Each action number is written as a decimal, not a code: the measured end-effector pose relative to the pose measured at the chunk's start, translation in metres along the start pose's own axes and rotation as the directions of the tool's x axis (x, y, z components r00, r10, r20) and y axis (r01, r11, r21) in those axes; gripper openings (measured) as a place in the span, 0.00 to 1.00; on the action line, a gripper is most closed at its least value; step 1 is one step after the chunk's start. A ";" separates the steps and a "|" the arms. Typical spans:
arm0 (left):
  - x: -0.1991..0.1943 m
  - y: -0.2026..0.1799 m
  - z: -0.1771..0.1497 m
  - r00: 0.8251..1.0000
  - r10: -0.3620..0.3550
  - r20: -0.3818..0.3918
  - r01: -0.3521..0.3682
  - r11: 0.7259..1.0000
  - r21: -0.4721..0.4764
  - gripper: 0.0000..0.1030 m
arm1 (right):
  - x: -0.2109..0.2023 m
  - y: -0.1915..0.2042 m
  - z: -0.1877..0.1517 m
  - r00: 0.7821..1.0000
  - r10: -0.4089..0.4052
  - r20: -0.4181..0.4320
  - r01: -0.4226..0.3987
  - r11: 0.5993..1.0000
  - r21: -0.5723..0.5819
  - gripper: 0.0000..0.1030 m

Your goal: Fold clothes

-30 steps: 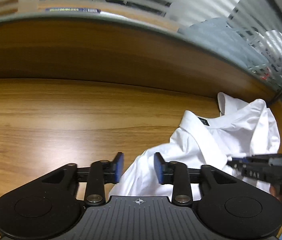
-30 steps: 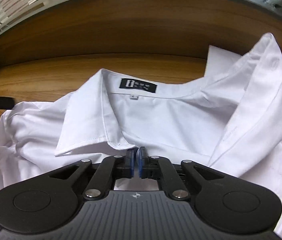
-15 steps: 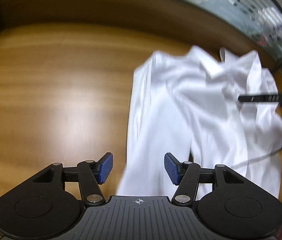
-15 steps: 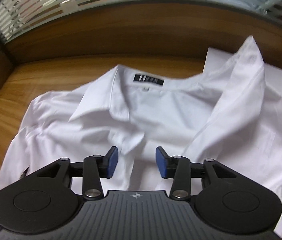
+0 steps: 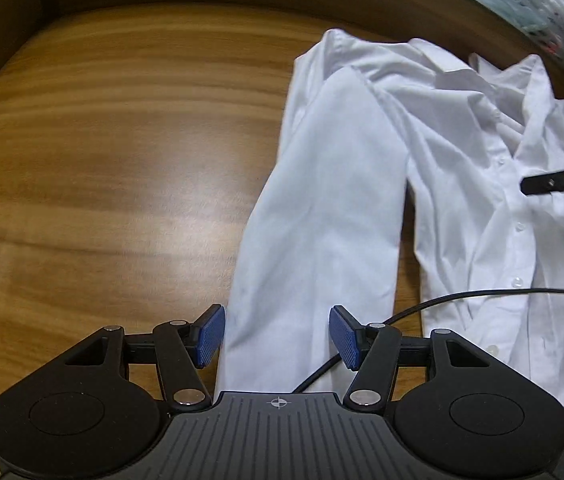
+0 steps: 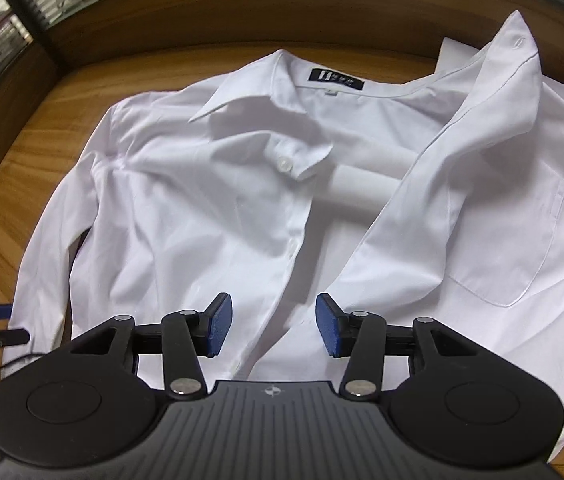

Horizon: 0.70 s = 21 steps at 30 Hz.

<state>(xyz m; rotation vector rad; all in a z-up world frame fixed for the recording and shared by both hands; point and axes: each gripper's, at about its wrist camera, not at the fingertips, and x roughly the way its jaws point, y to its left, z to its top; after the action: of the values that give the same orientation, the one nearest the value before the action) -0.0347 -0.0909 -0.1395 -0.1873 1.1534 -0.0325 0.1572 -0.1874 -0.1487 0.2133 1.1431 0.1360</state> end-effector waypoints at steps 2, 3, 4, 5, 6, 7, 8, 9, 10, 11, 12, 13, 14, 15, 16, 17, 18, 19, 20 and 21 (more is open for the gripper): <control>0.002 0.000 -0.003 1.000 -0.005 -0.012 0.005 1.000 0.002 0.63 | -0.001 0.002 -0.003 1.000 0.003 0.000 -0.003 1.000 -0.009 0.52; 0.003 0.000 -0.004 1.000 -0.005 -0.015 0.005 1.000 0.006 0.63 | -0.001 0.003 -0.004 1.000 0.006 0.000 -0.006 1.000 -0.012 0.52; 0.003 0.000 -0.005 1.000 0.000 -0.012 0.000 1.000 0.002 0.64 | -0.002 0.004 -0.004 1.000 0.009 -0.001 -0.009 1.000 -0.016 0.52; 0.003 0.003 -0.006 1.000 0.000 -0.014 0.000 1.000 -0.012 0.64 | -0.003 0.005 -0.005 1.000 0.012 0.000 -0.012 1.000 -0.020 0.53; 0.004 0.006 -0.007 1.000 -0.001 -0.009 0.000 0.999 -0.035 0.64 | -0.004 0.005 -0.005 1.000 0.015 0.000 -0.015 1.000 -0.022 0.54; 0.004 0.009 -0.008 1.000 -0.001 -0.004 0.001 0.998 -0.057 0.64 | -0.005 0.005 -0.005 1.000 0.021 -0.001 -0.021 1.000 -0.022 0.56; 0.003 0.011 -0.007 1.000 -0.005 -0.001 0.004 0.997 -0.073 0.64 | -0.007 0.005 -0.005 1.000 0.030 -0.004 -0.030 0.999 -0.020 0.57; 0.003 0.012 -0.007 1.000 -0.008 0.001 0.008 0.996 -0.089 0.64 | -0.008 0.004 -0.005 0.999 0.043 -0.012 -0.044 0.999 -0.019 0.57; 0.002 0.013 -0.006 1.000 -0.009 0.000 0.009 0.995 -0.101 0.64 | -0.011 0.002 -0.005 0.997 0.066 -0.028 -0.067 0.998 -0.017 0.58; 0.002 0.013 -0.006 1.000 -0.010 0.000 0.010 0.994 -0.111 0.64 | -0.013 -0.001 -0.005 0.994 0.095 -0.051 -0.096 0.995 -0.012 0.59; 0.002 0.013 -0.005 1.000 -0.012 0.002 0.012 0.993 -0.119 0.63 | -0.016 -0.005 -0.006 0.990 0.121 -0.075 -0.121 0.993 -0.006 0.59; 0.002 0.013 -0.005 1.000 -0.014 0.002 0.014 0.992 -0.123 0.63 | -0.021 -0.010 -0.007 0.987 0.137 -0.088 -0.137 0.991 -0.001 0.59; 0.002 0.012 -0.004 1.000 -0.015 0.003 0.015 0.992 -0.126 0.61 | -0.026 -0.015 -0.008 0.986 0.138 -0.089 -0.139 0.990 0.003 0.59; 0.001 0.010 -0.005 1.000 -0.013 0.005 0.013 0.992 -0.126 0.56 | -0.031 -0.021 -0.009 0.987 0.132 -0.089 -0.132 0.991 0.003 0.59; 0.001 0.008 -0.005 1.000 -0.008 0.009 0.009 0.992 -0.125 0.54 | -0.036 -0.027 -0.010 0.989 0.120 -0.087 -0.120 0.993 0.005 0.59; 0.002 0.005 -0.005 1.000 0.005 0.014 -0.004 0.993 -0.115 0.49 | -0.040 -0.034 -0.012 0.991 0.109 -0.084 -0.108 0.994 0.010 0.60; 0.002 0.001 -0.006 1.000 0.018 0.019 -0.016 0.994 -0.106 0.44 | -0.044 -0.041 -0.013 0.992 0.097 -0.078 -0.096 0.995 0.023 0.61; 0.002 -0.002 -0.007 0.999 0.030 0.024 -0.028 0.995 -0.096 0.40 | -0.047 -0.049 -0.014 0.993 0.087 -0.074 -0.084 0.996 0.040 0.62; 0.002 -0.008 -0.009 0.999 0.034 0.026 -0.032 0.997 -0.071 0.27 | -0.050 -0.055 -0.015 0.995 0.077 -0.071 -0.074 0.996 0.053 0.62; 0.000 -0.012 -0.010 0.999 0.040 0.033 -0.039 0.998 -0.052 0.16 | -0.052 -0.059 -0.016 0.995 0.068 -0.067 -0.064 0.996 0.063 0.62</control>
<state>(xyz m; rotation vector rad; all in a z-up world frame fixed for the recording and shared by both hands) -0.0430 -0.1043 -0.1416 -0.2099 1.1246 0.0353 0.1210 -0.2540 -0.1234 0.3024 1.2100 0.1683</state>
